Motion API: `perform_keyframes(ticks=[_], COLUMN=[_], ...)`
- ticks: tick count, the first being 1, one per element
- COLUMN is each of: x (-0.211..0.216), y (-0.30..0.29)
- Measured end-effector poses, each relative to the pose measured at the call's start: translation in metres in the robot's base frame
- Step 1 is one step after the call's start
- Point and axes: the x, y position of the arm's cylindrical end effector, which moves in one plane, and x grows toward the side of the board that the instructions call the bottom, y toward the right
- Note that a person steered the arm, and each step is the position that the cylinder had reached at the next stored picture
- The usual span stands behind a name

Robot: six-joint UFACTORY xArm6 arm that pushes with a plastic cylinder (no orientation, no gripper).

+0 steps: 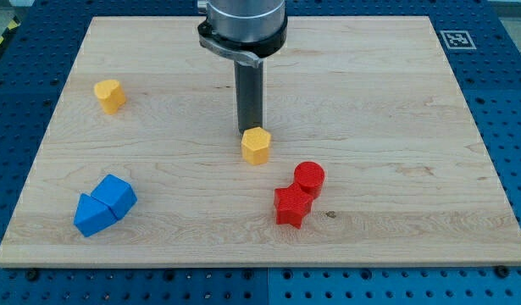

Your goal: Slide your arm towards the center left

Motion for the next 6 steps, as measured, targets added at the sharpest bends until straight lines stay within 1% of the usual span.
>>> perform_keyframes(ticks=[2,3,4,5,6], x=[0.043,0.055,0.058,0.053,0.034], y=[0.0,0.0,-0.012,-0.075,-0.141])
